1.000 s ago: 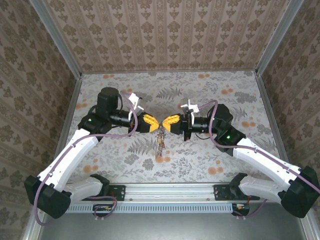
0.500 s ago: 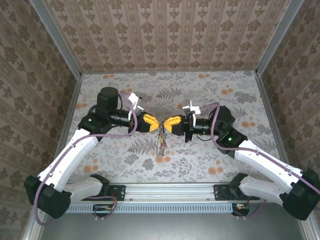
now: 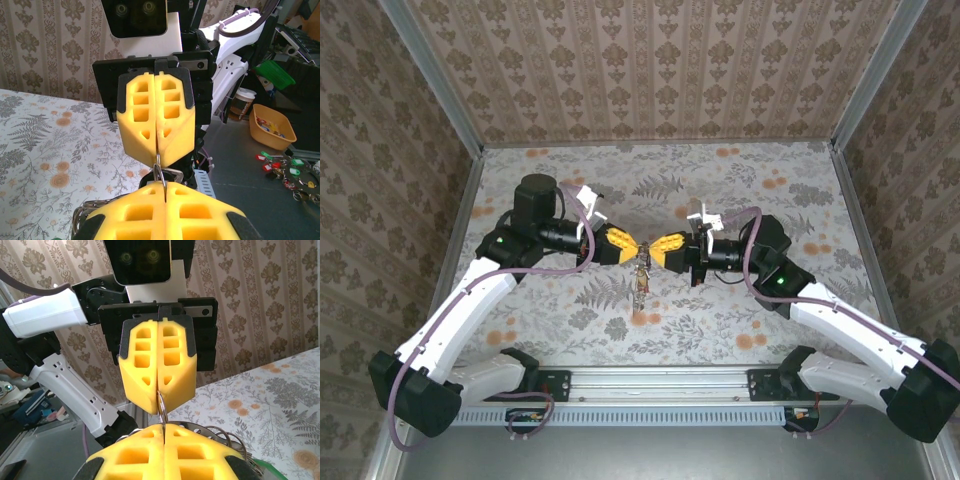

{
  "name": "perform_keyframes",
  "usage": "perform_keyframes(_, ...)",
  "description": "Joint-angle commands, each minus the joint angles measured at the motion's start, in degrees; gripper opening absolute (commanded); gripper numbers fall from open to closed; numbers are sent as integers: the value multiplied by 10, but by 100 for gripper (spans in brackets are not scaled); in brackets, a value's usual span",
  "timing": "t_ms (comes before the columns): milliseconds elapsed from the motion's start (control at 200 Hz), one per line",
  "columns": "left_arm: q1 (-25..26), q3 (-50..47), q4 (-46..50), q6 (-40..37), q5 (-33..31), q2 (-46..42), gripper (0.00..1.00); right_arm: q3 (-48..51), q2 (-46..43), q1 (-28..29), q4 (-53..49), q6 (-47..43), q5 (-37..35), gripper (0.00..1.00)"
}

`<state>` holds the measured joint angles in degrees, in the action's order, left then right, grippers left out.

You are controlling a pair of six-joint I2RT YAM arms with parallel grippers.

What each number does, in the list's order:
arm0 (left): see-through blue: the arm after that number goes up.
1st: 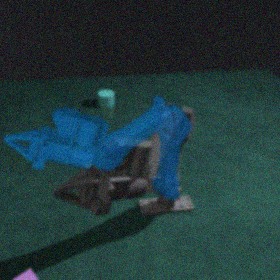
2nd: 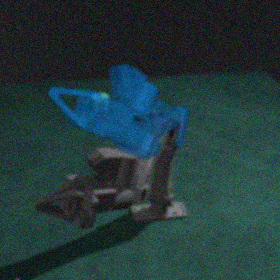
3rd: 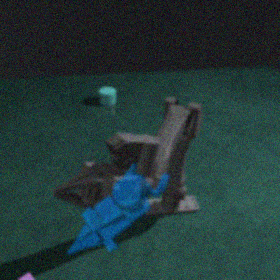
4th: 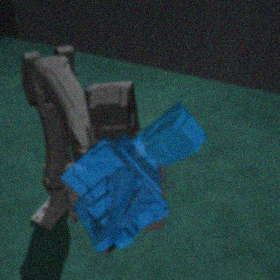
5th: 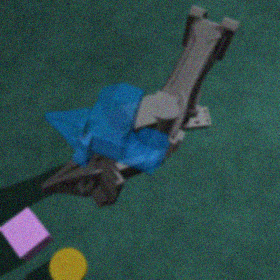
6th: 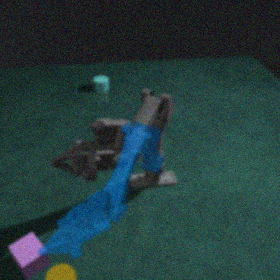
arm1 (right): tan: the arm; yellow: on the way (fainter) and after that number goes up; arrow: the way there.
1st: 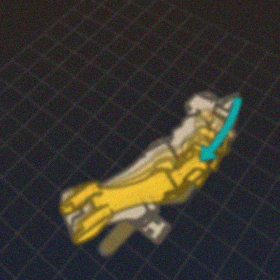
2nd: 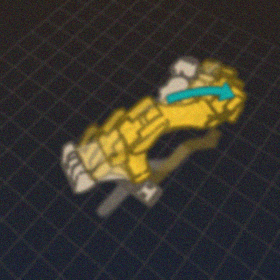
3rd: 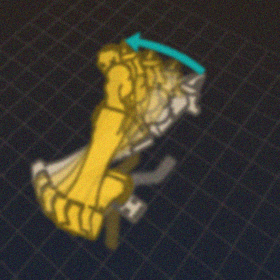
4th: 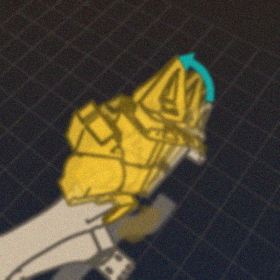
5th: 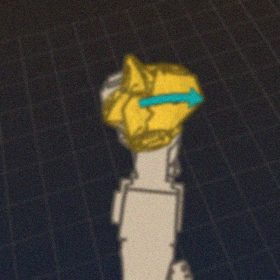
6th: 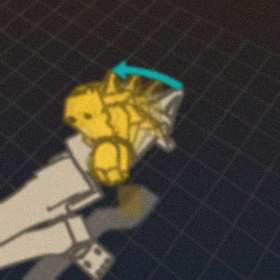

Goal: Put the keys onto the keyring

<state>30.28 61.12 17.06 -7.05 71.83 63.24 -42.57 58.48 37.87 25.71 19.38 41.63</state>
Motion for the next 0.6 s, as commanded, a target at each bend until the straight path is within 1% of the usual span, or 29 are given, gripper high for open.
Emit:
perform_keyframes(0,1,0,-23,9,34,-18,0,5,-9,-3,31,11,-17,0)
perform_keyframes(595,1,0,-24,11,34,-19,0,8,-7,-3,43,14,-15,0)
